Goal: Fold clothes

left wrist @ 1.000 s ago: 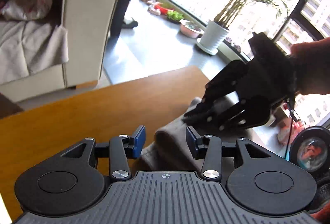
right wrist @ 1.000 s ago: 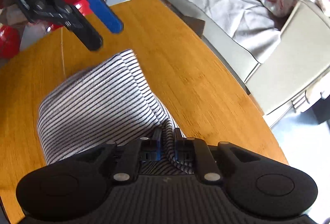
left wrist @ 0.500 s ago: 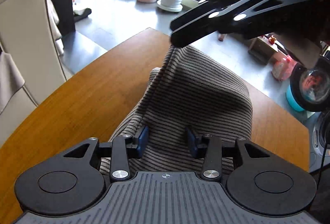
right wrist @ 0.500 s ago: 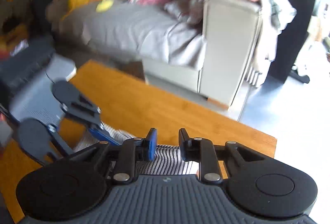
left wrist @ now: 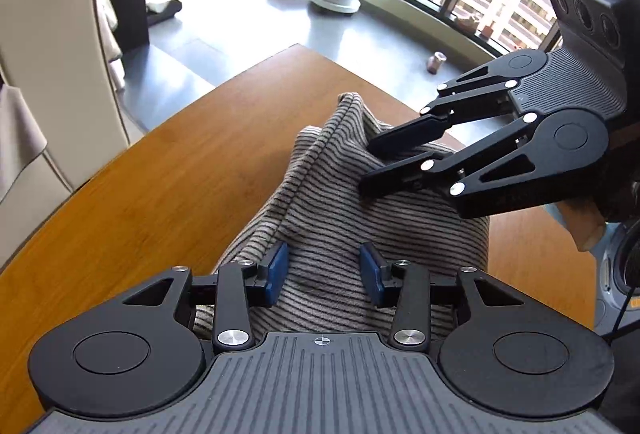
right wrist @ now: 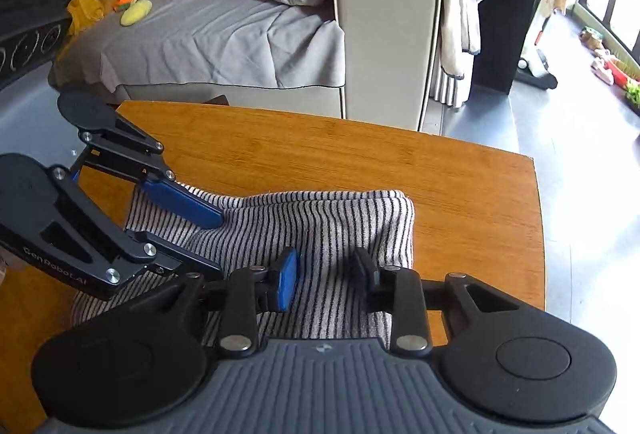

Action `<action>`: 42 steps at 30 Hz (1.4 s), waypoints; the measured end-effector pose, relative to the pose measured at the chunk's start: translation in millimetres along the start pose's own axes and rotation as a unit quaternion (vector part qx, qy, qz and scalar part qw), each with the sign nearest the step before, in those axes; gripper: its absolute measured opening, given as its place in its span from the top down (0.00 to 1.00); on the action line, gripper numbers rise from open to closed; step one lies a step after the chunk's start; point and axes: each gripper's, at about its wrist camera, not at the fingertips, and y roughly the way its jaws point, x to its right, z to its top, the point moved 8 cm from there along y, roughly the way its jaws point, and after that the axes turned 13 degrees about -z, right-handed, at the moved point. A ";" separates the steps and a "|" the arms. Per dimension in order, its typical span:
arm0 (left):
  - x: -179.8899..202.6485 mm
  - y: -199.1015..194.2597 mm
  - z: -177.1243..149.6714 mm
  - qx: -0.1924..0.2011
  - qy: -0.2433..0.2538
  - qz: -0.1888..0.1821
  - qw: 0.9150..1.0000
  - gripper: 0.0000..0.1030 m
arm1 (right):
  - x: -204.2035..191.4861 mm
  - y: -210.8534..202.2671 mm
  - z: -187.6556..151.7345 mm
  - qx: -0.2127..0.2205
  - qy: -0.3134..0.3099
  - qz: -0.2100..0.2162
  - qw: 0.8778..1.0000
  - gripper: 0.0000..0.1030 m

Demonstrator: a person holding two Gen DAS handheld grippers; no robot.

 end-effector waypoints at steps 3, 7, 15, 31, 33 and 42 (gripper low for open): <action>0.9 0.3 -1.1 0.001 0.005 0.004 1.000 0.56 | 8.5 -24.8 -0.1 0.007 0.068 -0.011 0.998 0.70; -0.6 -2.2 -2.1 0.012 -0.007 0.001 1.000 0.56 | 19.9 -51.6 -27.3 -0.006 0.185 -0.041 0.982 0.49; 2.6 -15.7 6.4 0.032 0.000 0.039 0.999 0.29 | 10.3 -21.8 -89.6 -0.094 0.402 -0.017 0.911 0.31; 23.8 21.3 -30.3 0.003 -0.071 -0.023 0.997 0.15 | 25.1 22.3 -3.3 -0.021 0.126 -0.051 0.990 0.44; 35.3 17.3 -30.0 0.015 -0.085 -0.051 0.995 0.18 | 22.3 23.9 10.6 0.001 0.071 -0.083 0.994 0.44; -18.2 -52.9 -21.7 0.155 -0.246 0.050 0.955 0.28 | -11.9 -39.2 1.3 0.088 0.023 -0.143 0.986 0.39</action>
